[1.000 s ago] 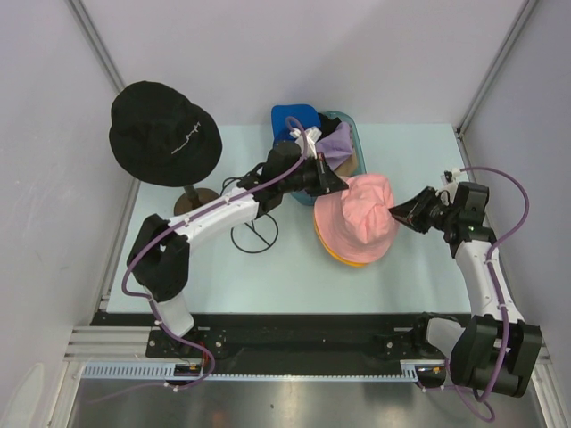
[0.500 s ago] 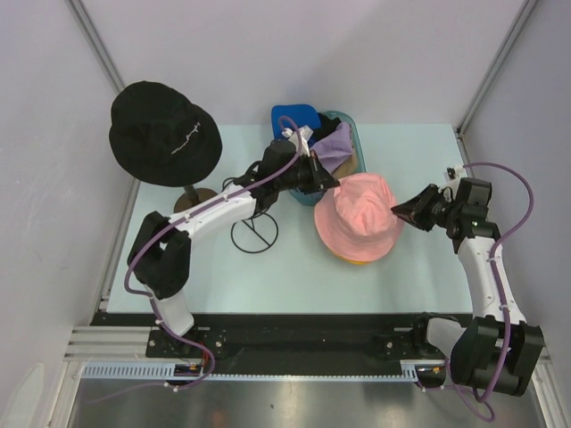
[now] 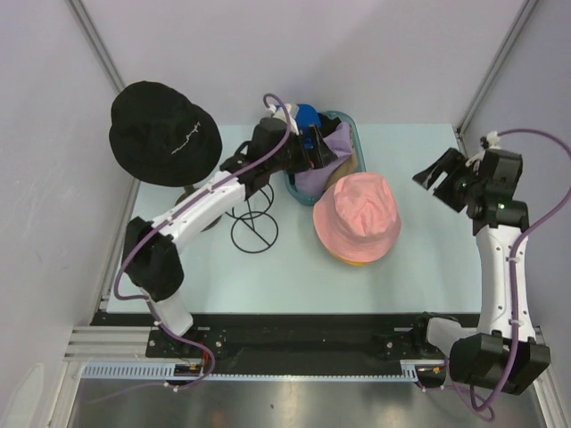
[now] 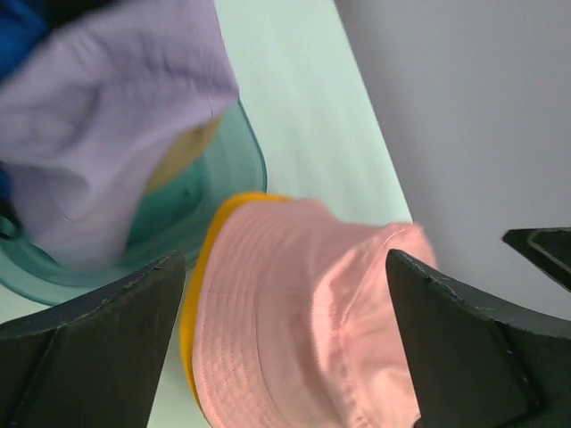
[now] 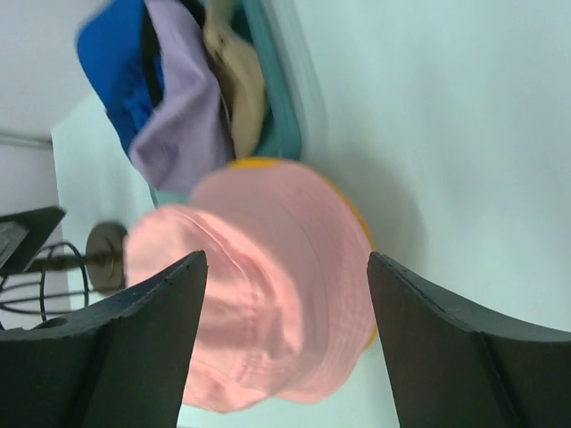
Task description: Stack the hats
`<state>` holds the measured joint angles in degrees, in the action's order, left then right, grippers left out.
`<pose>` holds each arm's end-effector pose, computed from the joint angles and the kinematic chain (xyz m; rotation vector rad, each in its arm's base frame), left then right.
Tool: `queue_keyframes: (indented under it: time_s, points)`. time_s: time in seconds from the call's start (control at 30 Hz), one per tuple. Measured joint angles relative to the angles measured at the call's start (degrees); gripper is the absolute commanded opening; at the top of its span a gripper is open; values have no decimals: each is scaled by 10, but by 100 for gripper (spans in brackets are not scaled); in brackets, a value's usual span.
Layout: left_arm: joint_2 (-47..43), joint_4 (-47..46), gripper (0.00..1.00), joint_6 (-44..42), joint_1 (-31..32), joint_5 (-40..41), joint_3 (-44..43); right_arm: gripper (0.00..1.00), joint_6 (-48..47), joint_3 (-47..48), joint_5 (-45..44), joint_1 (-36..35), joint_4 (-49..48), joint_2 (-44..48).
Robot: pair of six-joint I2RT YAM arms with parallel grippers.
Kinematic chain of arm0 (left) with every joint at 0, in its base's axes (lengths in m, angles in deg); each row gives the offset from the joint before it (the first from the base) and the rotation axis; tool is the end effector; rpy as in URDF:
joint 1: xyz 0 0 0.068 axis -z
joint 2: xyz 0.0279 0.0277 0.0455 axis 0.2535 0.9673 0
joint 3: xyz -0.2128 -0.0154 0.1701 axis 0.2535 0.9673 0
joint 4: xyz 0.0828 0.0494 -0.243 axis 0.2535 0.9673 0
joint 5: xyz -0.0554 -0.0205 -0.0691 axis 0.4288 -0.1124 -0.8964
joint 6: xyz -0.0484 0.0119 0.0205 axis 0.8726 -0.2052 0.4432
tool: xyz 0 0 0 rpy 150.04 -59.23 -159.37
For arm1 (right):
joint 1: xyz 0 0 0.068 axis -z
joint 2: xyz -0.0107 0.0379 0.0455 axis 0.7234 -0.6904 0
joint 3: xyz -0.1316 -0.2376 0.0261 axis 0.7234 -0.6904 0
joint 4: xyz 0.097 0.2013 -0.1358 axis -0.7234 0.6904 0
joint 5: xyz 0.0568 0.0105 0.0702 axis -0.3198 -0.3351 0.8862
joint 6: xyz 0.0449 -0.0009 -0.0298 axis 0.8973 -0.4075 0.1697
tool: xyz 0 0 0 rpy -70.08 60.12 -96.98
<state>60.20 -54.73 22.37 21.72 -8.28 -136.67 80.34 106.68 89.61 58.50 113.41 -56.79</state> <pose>0.3346 -0.2541 0.3404 0.0596 2.1045 -1.0038 0.2233 -0.0349 0.3599 0.5199 2.1384 0.5400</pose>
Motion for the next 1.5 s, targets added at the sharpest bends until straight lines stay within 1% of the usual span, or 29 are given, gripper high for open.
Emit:
queue_keyframes:
  time_s: [0.1,0.23,0.33,0.43,0.63,0.8,0.93,1.0,1.03,1.07,1.1,1.13,1.17,1.2,1.37,1.5]
  points:
    - [-32,19,98,-36,-2,39,-26,78,-10,63,-46,-16,-3,2]
    - [-57,55,98,-111,0,109,-62,78,-17,80,-86,-55,-17,10]
    - [-34,98,98,-177,5,160,-108,78,-16,77,-104,-87,-19,10]
    - [7,126,99,-235,11,191,-141,78,-10,65,-114,-105,-28,11]
    - [90,160,97,-334,15,195,-149,78,0,47,-115,-111,-30,11]
    - [146,171,98,-379,14,170,-169,78,5,47,-114,-111,-34,11]
    - [185,173,97,-385,10,160,-193,78,5,47,-113,-109,-35,11]
    - [200,172,87,-384,7,154,-203,78,5,47,-113,-109,-35,10]
    - [208,172,73,-382,5,151,-209,78,5,47,-113,-109,-35,9]
    - [213,172,63,-379,2,148,-212,78,5,47,-113,-108,-35,8]
    - [219,171,48,-378,-1,144,-216,78,5,47,-113,-108,-35,6]
    - [222,170,16,-372,-3,141,-217,78,5,47,-113,-108,-35,5]
    - [224,168,2,-370,-6,138,-218,78,5,47,-113,-108,-35,3]
    - [227,168,0,-368,-8,136,-218,78,5,47,-113,-108,-35,1]
    - [232,172,0,-366,-14,135,-237,78,5,50,-112,-107,-36,-11]
    - [212,170,0,-371,-14,137,-257,78,5,62,-112,-107,-46,-27]
